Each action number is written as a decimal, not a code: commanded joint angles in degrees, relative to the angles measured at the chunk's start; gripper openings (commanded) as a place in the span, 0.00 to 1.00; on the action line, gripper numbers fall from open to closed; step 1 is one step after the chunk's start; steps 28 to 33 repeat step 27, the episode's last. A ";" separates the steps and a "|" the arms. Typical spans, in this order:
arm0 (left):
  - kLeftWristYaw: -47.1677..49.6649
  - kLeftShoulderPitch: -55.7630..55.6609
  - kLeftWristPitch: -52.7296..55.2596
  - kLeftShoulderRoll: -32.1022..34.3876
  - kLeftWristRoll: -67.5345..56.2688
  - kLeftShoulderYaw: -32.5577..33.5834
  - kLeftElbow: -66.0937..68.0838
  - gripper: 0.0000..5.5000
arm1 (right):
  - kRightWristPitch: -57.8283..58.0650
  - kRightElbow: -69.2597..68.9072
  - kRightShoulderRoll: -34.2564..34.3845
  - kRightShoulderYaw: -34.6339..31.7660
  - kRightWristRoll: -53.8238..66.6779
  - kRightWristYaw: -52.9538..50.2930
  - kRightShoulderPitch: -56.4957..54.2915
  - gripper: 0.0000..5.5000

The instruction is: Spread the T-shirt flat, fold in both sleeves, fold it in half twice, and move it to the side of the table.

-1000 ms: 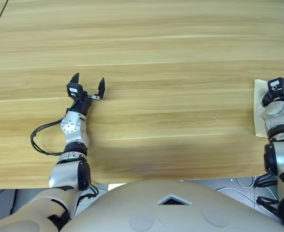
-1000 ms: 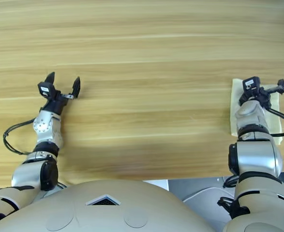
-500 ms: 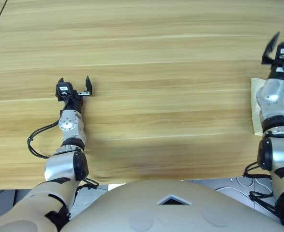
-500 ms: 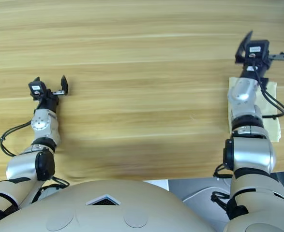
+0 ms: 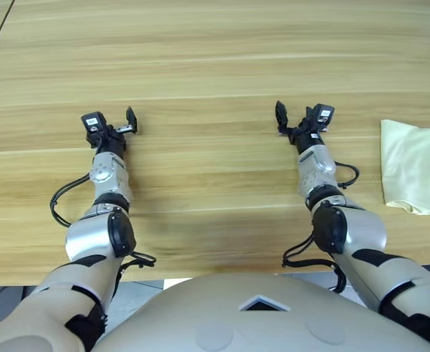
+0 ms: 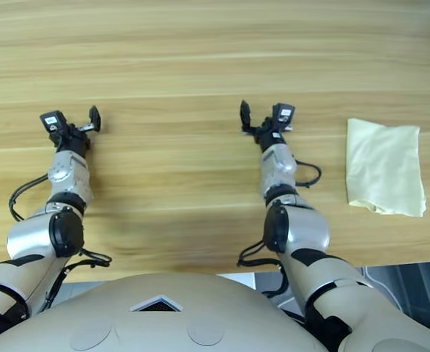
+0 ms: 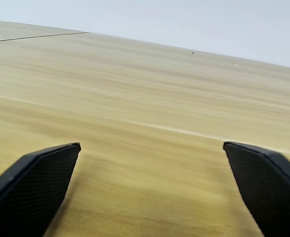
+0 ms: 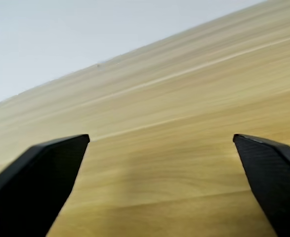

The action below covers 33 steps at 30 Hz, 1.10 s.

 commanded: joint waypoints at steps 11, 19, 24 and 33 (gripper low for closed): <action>-0.17 -4.96 3.30 -2.66 1.39 1.46 1.95 0.98 | -0.71 1.15 -2.05 5.69 -14.07 -19.39 -5.44 0.98; -2.43 -4.98 0.89 -3.80 -1.17 3.94 0.88 0.98 | -1.47 1.12 -1.71 8.00 -18.17 -22.93 -5.95 0.98; -1.21 -5.34 2.21 -4.43 -0.67 3.70 1.17 0.98 | -3.03 0.80 -1.31 10.13 -21.03 -25.27 -5.70 0.98; 2.83 -5.29 1.12 -4.57 3.41 0.61 1.28 0.98 | -3.23 0.77 -1.17 8.80 -19.49 -23.87 -5.72 0.98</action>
